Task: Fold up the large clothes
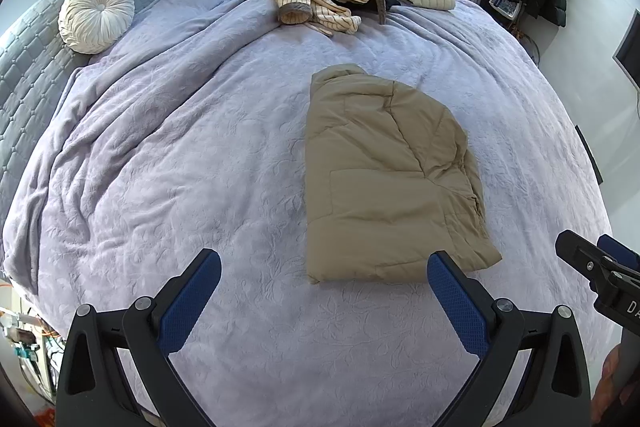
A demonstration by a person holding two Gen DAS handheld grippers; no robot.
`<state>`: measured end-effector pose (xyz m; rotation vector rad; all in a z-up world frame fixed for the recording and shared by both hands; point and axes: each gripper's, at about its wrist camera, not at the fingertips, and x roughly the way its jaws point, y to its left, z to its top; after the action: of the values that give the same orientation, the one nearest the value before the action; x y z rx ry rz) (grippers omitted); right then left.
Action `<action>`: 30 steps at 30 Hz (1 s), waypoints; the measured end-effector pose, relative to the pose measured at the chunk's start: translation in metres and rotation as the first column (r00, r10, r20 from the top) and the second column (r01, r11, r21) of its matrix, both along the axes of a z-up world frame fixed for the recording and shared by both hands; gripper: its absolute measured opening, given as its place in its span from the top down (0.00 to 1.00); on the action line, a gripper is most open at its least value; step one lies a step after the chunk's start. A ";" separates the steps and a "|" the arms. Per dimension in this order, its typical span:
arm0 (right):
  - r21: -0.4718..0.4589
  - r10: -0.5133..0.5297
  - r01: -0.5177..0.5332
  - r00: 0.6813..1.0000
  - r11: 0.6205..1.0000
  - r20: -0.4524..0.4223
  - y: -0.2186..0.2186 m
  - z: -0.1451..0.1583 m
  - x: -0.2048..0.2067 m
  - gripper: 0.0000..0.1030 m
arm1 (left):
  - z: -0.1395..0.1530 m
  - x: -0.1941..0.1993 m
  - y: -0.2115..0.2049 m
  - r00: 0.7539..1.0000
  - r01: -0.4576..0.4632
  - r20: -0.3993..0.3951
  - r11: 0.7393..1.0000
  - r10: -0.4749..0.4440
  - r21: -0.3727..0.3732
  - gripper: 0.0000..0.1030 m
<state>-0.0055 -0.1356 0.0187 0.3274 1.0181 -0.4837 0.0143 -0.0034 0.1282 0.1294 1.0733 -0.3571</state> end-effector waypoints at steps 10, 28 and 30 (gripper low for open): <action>0.001 0.000 0.000 1.000 1.000 0.000 0.001 0.000 0.000 0.00 | 0.000 0.002 0.001 1.000 0.001 0.000 1.000 -0.001 0.001 0.00; 0.002 0.001 -0.001 1.000 1.000 -0.001 0.002 0.000 0.000 0.00 | -0.003 0.001 0.002 1.000 -0.001 -0.005 1.000 0.001 0.001 0.00; 0.002 0.001 -0.001 1.000 1.000 -0.001 0.002 0.000 0.000 0.00 | -0.006 0.001 0.002 1.000 -0.002 -0.007 1.000 0.002 0.001 0.00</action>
<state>-0.0053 -0.1339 0.0192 0.3286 1.0199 -0.4825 0.0148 -0.0014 0.1227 0.1283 1.0801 -0.3548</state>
